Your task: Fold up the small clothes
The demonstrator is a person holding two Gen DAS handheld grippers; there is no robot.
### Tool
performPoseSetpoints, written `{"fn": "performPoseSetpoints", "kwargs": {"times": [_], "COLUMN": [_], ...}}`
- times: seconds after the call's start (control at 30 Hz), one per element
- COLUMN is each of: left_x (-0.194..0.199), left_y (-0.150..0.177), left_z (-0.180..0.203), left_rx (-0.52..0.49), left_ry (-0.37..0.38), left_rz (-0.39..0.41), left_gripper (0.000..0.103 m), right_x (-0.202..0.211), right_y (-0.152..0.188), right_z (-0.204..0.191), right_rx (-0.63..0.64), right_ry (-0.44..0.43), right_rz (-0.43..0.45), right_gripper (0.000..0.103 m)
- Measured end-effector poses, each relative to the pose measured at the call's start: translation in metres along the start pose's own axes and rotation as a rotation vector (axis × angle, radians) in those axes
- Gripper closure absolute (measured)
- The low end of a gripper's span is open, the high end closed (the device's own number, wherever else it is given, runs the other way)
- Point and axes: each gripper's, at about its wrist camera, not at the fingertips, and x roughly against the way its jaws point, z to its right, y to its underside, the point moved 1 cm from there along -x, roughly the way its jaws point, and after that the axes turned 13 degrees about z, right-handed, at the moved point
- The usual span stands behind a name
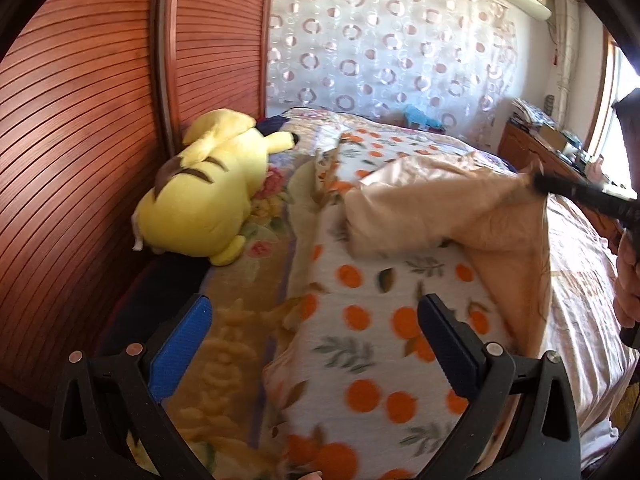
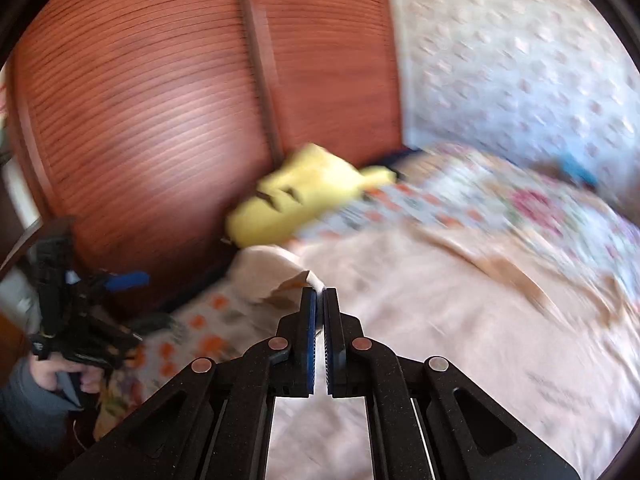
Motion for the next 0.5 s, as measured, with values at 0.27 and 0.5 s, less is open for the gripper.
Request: {"fn": "performPoseSetpoints", "kwargs": {"times": [0.27, 0.5], "left_x": [-0.021, -0.058], "left_y": [-0.018, -0.025], "left_z": [0.037, 0.059], "left_rx": [-0.045, -0.085], "left_ry": [0.083, 0.180], "left_rz": [-0.021, -0.122], "left_gripper": [0.000, 0.030], "right_x": [0.050, 0.058], "right_y": [0.053, 0.056], "right_z": [0.013, 0.005], "right_rx": [-0.022, -0.019], "right_ry": [0.103, 0.144], "right_rz": [-0.106, -0.103], "right_gripper": [0.091, 0.055]}}
